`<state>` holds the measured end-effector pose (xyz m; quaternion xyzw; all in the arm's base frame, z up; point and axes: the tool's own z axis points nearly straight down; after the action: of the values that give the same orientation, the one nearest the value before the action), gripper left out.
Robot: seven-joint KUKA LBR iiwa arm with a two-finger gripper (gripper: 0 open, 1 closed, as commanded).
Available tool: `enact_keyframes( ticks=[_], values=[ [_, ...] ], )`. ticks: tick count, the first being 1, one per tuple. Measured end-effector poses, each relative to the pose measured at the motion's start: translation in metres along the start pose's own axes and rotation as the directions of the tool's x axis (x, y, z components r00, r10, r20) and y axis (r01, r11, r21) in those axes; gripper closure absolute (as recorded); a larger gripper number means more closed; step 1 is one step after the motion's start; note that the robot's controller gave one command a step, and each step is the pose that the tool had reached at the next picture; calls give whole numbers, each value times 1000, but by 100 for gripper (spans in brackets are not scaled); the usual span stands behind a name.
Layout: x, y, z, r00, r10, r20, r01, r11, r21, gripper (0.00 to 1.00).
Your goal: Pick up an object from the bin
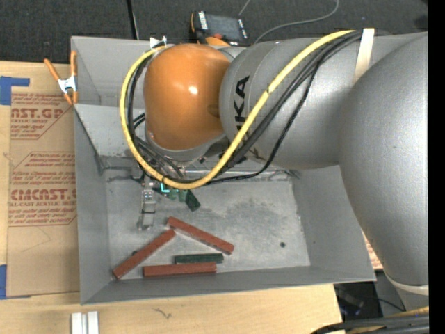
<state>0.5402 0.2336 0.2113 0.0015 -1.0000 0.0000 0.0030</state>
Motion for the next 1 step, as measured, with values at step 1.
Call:
enact_keyframes(
  ticks=[1],
  values=[
    [8, -5, 136, 970, -244, 1, 244, 970, 2, 0]
  ],
)
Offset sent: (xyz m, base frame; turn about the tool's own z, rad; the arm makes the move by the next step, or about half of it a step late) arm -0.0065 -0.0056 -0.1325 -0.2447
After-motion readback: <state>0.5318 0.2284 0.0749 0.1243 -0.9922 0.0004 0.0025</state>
